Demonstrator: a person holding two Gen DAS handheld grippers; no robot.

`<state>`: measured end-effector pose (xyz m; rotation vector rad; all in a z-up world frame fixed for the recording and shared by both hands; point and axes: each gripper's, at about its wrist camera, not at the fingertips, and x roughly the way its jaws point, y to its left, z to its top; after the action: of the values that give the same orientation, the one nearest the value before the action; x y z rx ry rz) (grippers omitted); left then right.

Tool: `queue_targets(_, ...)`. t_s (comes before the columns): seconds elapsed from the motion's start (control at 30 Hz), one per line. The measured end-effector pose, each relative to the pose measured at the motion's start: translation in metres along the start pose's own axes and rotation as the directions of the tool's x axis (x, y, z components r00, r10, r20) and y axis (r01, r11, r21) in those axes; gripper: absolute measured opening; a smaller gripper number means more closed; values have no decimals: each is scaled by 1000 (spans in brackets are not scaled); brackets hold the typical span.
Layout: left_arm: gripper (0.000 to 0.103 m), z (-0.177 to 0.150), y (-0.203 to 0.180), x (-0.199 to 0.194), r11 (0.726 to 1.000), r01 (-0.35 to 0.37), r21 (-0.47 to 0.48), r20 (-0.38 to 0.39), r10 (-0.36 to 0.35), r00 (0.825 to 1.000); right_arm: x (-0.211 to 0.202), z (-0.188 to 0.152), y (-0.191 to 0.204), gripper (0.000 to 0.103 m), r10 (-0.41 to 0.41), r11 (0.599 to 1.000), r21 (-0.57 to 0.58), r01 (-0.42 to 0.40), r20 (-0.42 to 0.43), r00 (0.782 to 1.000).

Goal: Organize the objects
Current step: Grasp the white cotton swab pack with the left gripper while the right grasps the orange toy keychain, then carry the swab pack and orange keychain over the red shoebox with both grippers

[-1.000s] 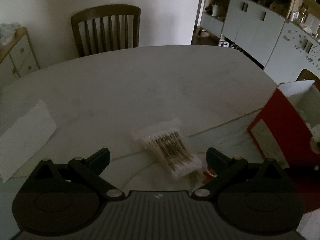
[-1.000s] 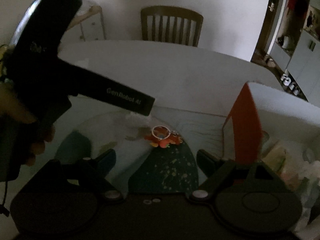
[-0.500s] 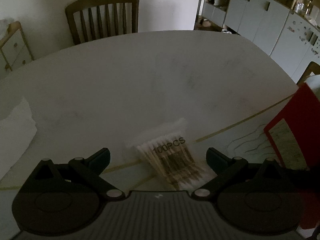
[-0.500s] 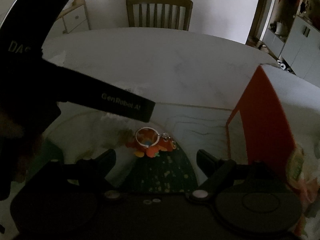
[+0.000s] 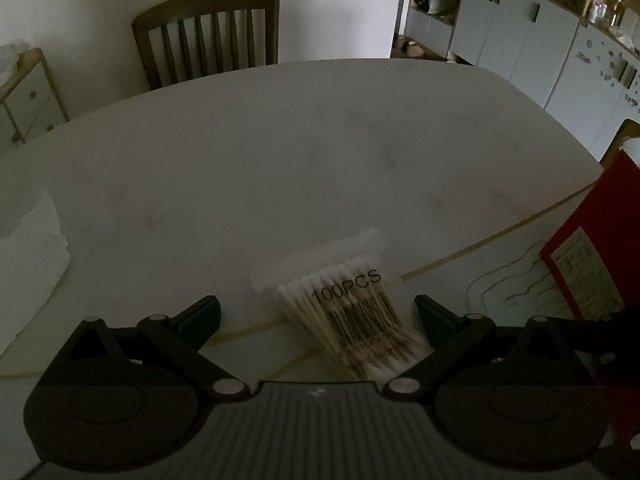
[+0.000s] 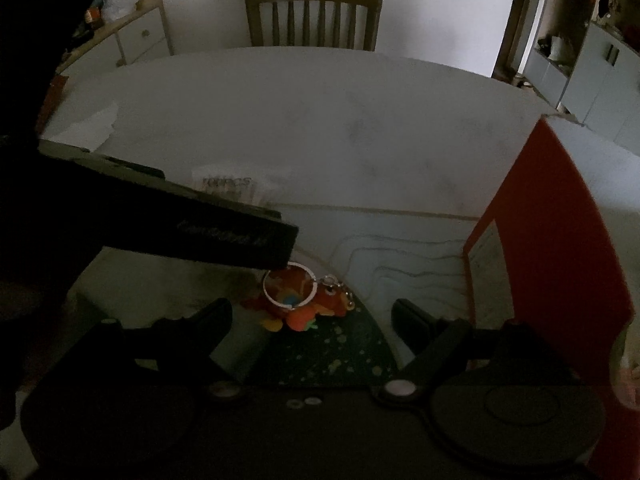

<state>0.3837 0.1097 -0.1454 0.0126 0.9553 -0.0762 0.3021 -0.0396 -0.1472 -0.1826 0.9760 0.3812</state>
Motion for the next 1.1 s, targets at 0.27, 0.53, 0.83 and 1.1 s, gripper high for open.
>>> queue_targets(0.27, 70, -5, -1, -6, 999, -3, 41, 42, 1, 999, 2, -3, -1, 73, 5, 1000, -7, -5, 11, 1000)
queue_targets(0.53, 43, -9, 3, -12, 998, 35, 48, 54, -38, 998, -6, -3, 0, 59, 10, 1000, -14, -10, 11, 1000)
queue_targets(0.83, 38, -29, 8, -28, 997, 67, 31, 41, -69, 997, -31, -9, -1, 59, 19, 1000, 9, -20, 7, 1000)
queue_targets(1.1, 38, -55, 2, -59, 995, 94, 18, 17, -94, 995, -67, -25, -4, 59, 50, 998, 39, -50, 2, 999)
